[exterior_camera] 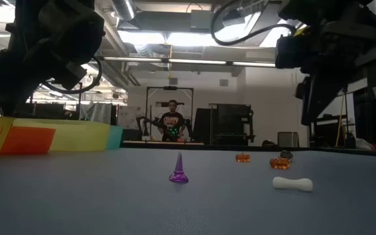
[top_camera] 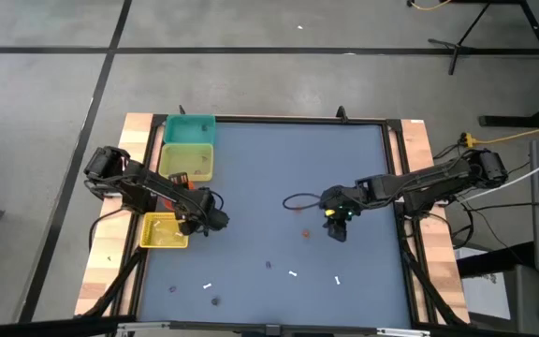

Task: Sort Halloween decoration
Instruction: Put the right white bone toy into the yellow basket

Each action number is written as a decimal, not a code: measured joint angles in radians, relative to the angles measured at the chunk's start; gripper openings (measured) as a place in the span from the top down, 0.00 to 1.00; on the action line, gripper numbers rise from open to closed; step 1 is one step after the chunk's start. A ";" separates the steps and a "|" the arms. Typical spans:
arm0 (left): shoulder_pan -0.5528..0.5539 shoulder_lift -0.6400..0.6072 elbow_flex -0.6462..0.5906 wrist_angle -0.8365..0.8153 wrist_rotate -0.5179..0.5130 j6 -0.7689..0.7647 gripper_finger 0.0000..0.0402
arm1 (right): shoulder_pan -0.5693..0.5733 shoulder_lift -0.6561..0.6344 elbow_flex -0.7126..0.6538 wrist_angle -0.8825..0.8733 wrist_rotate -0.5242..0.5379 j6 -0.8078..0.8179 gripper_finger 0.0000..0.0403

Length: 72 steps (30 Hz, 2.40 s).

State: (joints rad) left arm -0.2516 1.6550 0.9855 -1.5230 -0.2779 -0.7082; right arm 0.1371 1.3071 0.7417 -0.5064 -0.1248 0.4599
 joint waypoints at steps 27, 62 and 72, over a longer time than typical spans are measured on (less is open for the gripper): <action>0.000 0.000 0.000 0.000 -0.001 -0.076 0.52 | 0.543 0.023 0.000 0.006 0.359 1.022 0.56; 0.000 0.000 0.000 0.024 -0.001 -0.079 0.52 | 0.669 0.365 0.221 -0.019 0.257 1.167 0.56; 0.000 0.000 0.000 0.049 -0.001 -0.078 0.52 | 0.669 0.365 0.221 -0.019 0.218 1.200 0.56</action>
State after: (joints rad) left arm -0.2517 1.6554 0.9855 -1.4742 -0.2790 -0.7864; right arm 0.8062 1.6718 0.9623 -0.5255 0.0933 1.6603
